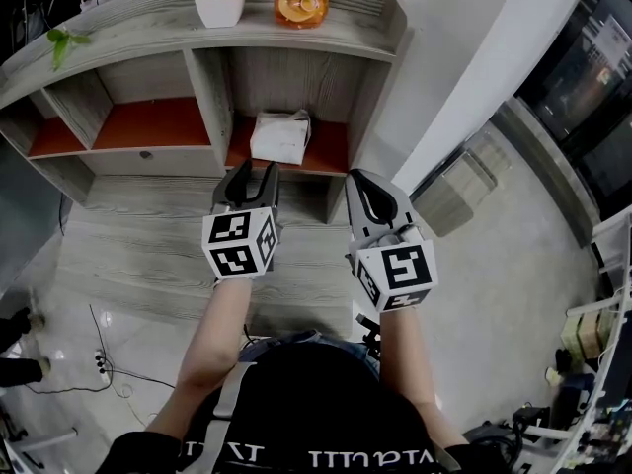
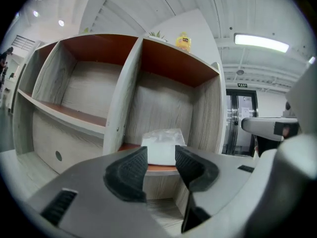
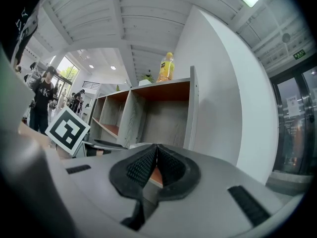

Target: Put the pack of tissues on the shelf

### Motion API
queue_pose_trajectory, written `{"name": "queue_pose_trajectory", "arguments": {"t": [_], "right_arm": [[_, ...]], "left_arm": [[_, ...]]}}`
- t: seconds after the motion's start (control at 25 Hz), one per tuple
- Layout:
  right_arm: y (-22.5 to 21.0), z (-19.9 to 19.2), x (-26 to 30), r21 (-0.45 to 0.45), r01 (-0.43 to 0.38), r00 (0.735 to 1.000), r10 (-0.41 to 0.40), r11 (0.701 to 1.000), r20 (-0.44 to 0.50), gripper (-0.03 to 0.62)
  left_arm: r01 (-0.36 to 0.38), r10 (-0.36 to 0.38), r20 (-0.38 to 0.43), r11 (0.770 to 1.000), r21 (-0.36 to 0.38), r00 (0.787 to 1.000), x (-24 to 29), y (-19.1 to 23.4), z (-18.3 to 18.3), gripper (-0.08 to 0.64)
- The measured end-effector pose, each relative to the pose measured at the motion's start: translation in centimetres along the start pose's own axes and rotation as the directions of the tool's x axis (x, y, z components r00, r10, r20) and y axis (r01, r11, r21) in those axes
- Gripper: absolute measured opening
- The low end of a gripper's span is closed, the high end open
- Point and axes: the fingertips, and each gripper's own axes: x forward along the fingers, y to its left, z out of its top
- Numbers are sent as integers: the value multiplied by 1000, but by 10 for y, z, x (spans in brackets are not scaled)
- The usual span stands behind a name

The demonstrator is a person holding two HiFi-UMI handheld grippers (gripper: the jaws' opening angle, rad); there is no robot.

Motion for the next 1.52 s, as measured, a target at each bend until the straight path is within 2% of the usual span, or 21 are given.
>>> {"name": "queue_pose_trajectory", "arguments": {"t": [0.16,0.36,0.52,0.64,0.84,0.96,1.2,1.52], "right_arm": [[10,5,-6,10,29,1000,-29,1000,11,17],[15,5,-17,27,94,996,-94,995,0,17],[19,6,-27,35,139,990,-139,990,-1,17],[28,8,-34,33,157,988,-157,987,-9,17],[46,13,-42,23,165,986,-165,986,-13,17],[57,16,-46,9,168,986,-168,986,-16,17],[67,20,-53,-12,174,985,-174,985,-15,17],[67,31,-50,-38,154,988,-154,987,13,17]], "left_arm": [[49,-50,22,999,22,999,-16,5,9,178],[170,-171,42,985,29,984,-42,8,15,178],[212,-215,55,976,53,975,-62,16,21,174],[238,-239,66,971,33,969,-75,27,23,165],[246,-249,91,968,45,964,-97,40,28,131],[241,-245,105,969,46,964,-106,46,31,20],[244,-259,131,962,122,957,-116,48,46,14],[199,-234,197,963,180,952,-121,45,68,14]]}}
